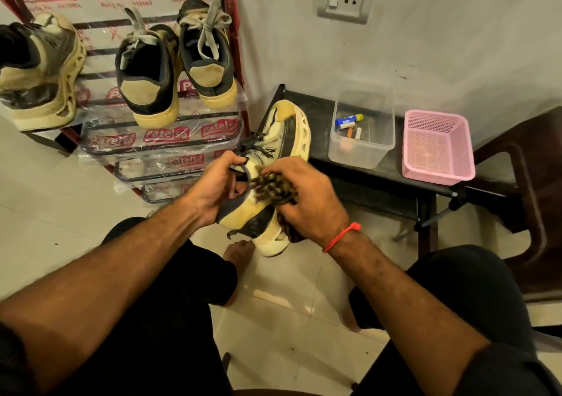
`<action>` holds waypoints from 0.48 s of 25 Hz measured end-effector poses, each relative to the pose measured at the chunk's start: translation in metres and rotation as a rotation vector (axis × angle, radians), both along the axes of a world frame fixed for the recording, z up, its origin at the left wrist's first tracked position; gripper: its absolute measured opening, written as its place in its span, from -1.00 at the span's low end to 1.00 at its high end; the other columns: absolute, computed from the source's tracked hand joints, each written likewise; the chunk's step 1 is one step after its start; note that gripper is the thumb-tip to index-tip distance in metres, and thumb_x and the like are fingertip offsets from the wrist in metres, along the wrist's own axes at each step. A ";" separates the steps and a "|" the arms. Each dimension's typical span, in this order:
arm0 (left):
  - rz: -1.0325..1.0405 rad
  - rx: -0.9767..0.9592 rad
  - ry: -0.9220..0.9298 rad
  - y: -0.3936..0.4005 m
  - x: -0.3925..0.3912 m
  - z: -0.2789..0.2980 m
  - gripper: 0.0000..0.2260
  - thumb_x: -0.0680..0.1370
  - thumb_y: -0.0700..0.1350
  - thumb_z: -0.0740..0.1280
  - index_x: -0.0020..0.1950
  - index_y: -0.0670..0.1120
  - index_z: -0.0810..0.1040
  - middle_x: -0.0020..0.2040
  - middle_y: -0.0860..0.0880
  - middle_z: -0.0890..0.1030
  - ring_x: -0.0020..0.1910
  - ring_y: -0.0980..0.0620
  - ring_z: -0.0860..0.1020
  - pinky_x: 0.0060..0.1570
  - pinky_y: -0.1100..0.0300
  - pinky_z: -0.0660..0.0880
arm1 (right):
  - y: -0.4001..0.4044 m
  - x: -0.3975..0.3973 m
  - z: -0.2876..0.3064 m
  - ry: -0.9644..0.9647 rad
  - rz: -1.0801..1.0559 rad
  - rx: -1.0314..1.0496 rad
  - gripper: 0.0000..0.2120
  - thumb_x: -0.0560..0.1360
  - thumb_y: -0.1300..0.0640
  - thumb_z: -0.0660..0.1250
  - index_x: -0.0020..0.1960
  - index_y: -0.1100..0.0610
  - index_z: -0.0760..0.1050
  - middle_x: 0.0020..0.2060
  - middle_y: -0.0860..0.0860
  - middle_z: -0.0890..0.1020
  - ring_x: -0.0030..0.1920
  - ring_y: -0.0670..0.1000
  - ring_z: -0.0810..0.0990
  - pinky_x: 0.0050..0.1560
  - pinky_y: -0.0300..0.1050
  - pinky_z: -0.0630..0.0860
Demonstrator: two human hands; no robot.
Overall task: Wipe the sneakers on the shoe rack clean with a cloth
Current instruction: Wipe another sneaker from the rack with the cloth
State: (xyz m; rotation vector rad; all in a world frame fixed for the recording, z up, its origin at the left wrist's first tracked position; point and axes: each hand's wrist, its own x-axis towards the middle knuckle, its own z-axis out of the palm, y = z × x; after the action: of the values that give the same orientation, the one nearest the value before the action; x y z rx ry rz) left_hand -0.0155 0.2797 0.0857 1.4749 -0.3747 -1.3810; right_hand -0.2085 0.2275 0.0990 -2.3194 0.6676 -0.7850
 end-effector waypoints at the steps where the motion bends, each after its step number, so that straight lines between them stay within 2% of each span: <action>1: -0.035 0.015 0.004 0.000 -0.002 0.000 -0.58 0.42 0.07 0.42 0.11 -0.22 0.55 -0.20 -0.24 0.55 -0.30 -0.12 0.49 -0.17 0.08 0.42 | -0.009 -0.004 0.001 -0.011 -0.083 0.004 -0.61 0.38 0.34 0.46 0.19 0.16 0.56 0.12 0.07 0.59 0.19 -0.06 0.50 0.33 -0.29 0.38; 3: -0.141 0.016 -0.055 0.001 -0.014 0.006 -0.80 0.56 -0.03 0.30 0.05 -0.15 0.49 -0.50 -0.10 0.50 -0.58 -0.01 0.44 -0.47 0.24 0.33 | -0.029 -0.015 0.004 -0.043 -0.273 0.015 -0.60 0.39 0.39 0.42 0.19 0.15 0.56 0.13 0.06 0.58 0.21 -0.08 0.47 0.34 -0.21 0.41; 4: -0.198 0.019 -0.087 0.001 -0.020 0.009 -0.91 0.62 -0.11 0.23 0.03 -0.12 0.46 -0.57 -0.05 0.45 -0.65 0.05 0.40 -0.58 0.28 0.28 | -0.039 -0.021 0.004 -0.060 -0.343 0.011 -0.62 0.40 0.39 0.41 0.18 0.14 0.57 0.12 0.05 0.58 0.20 -0.06 0.48 0.32 -0.22 0.42; 5: -0.245 0.015 -0.100 0.002 -0.027 0.012 -0.93 0.65 -0.18 0.18 0.01 -0.10 0.43 -0.58 -0.03 0.45 -0.68 0.08 0.39 -0.66 0.31 0.27 | -0.047 -0.026 0.003 -0.069 -0.393 0.007 -0.63 0.41 0.38 0.40 0.18 0.14 0.57 0.10 0.04 0.58 0.19 -0.04 0.51 0.29 -0.29 0.41; 8: -0.325 -0.021 -0.092 0.005 -0.036 0.017 -0.85 0.67 -0.27 0.14 -0.04 -0.08 0.41 -0.57 -0.05 0.50 -0.69 0.10 0.41 -0.71 0.35 0.31 | -0.063 -0.037 -0.002 -0.066 -0.491 0.022 -0.67 0.45 0.33 0.43 0.20 0.15 0.58 0.11 0.05 0.59 0.17 -0.03 0.52 0.17 -0.58 0.30; 10: -0.324 -0.017 -0.084 0.005 -0.036 0.018 -0.85 0.66 -0.27 0.15 -0.05 -0.10 0.42 -0.55 -0.05 0.50 -0.69 0.09 0.42 -0.71 0.34 0.29 | -0.072 -0.041 -0.004 -0.102 -0.551 0.022 -0.68 0.47 0.31 0.43 0.22 0.17 0.58 0.12 0.07 0.60 0.16 -0.06 0.51 0.14 -0.63 0.27; 12: -0.314 -0.021 -0.110 0.006 -0.034 0.019 -0.85 0.66 -0.27 0.15 -0.07 -0.12 0.43 -0.55 -0.05 0.49 -0.70 0.08 0.40 -0.72 0.33 0.25 | -0.079 -0.044 -0.003 -0.136 -0.598 0.027 -0.67 0.47 0.28 0.45 0.23 0.17 0.57 0.13 0.07 0.60 0.16 -0.07 0.53 0.16 -0.59 0.32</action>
State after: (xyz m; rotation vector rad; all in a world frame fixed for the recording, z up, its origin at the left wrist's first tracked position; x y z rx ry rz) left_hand -0.0498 0.2855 0.1042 1.5248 -0.7133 -1.5377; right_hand -0.2524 0.1486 0.0956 -2.0253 1.3245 -1.1696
